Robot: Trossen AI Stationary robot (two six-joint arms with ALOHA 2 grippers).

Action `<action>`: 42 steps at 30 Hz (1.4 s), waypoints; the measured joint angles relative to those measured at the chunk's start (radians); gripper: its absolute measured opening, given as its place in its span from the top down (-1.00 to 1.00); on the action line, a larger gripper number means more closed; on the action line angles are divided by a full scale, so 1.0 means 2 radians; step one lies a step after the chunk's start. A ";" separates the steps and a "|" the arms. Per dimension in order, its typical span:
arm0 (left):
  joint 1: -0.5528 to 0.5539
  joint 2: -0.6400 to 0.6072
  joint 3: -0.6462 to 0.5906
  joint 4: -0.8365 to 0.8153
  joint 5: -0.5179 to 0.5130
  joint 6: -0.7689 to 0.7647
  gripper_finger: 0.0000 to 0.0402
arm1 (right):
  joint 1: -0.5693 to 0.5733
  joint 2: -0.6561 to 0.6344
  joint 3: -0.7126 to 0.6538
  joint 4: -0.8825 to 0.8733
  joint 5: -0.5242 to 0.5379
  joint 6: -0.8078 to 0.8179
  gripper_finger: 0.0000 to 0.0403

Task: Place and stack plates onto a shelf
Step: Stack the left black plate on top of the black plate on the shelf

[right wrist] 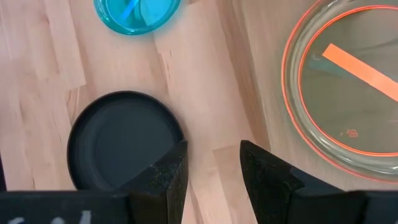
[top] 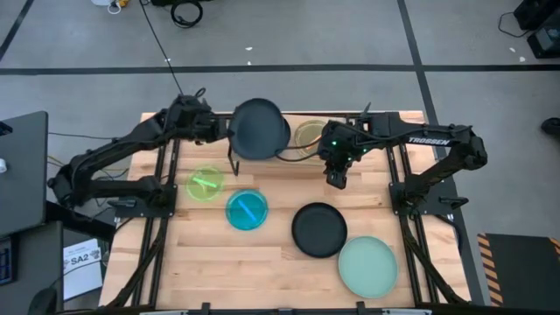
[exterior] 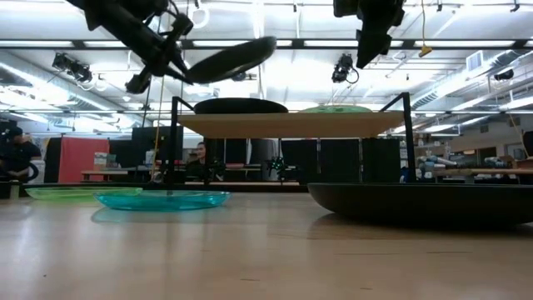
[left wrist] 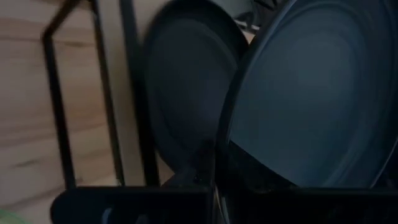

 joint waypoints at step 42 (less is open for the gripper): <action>0.018 0.074 0.000 0.037 -0.015 0.012 0.88 | 0.001 0.000 0.000 0.008 0.000 -0.001 0.25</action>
